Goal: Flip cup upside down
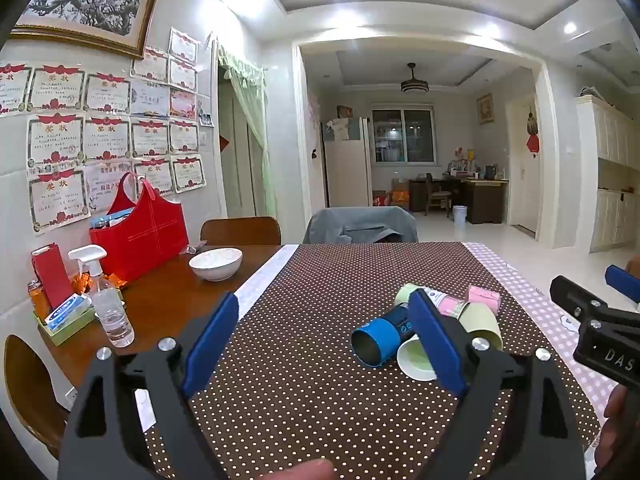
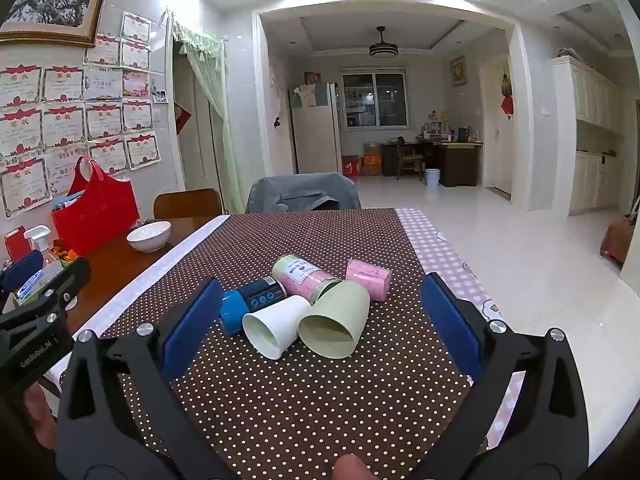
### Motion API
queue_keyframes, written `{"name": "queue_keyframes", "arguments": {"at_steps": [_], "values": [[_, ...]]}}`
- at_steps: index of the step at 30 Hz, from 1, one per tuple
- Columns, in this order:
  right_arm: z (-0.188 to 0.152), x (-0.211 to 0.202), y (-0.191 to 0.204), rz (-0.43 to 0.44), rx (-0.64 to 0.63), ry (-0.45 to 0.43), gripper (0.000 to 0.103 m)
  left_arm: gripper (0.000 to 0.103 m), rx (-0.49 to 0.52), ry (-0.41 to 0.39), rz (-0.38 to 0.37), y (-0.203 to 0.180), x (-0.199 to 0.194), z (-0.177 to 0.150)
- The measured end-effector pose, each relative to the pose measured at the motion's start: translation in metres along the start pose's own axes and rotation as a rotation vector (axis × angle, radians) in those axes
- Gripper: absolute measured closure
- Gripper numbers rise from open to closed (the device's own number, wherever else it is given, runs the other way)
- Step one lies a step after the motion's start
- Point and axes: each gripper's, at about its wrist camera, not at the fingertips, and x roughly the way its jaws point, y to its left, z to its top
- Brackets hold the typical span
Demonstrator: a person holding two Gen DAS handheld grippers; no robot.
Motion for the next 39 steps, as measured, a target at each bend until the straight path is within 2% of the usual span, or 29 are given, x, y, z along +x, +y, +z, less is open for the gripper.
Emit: {"name": "queue_keyframes", "arguments": {"at_steps": [13,39], "values": [[0.012,-0.008,-0.005,-0.016,0.008,-0.009,0.006,0.018,0.004,-0.003,-0.004,-0.002,0.0,0.0],[0.004,-0.005,-0.004,0.0,0.003,-0.019,0.006,0.018,-0.003,-0.006,-0.015,-0.007,-0.003,0.0]]}}
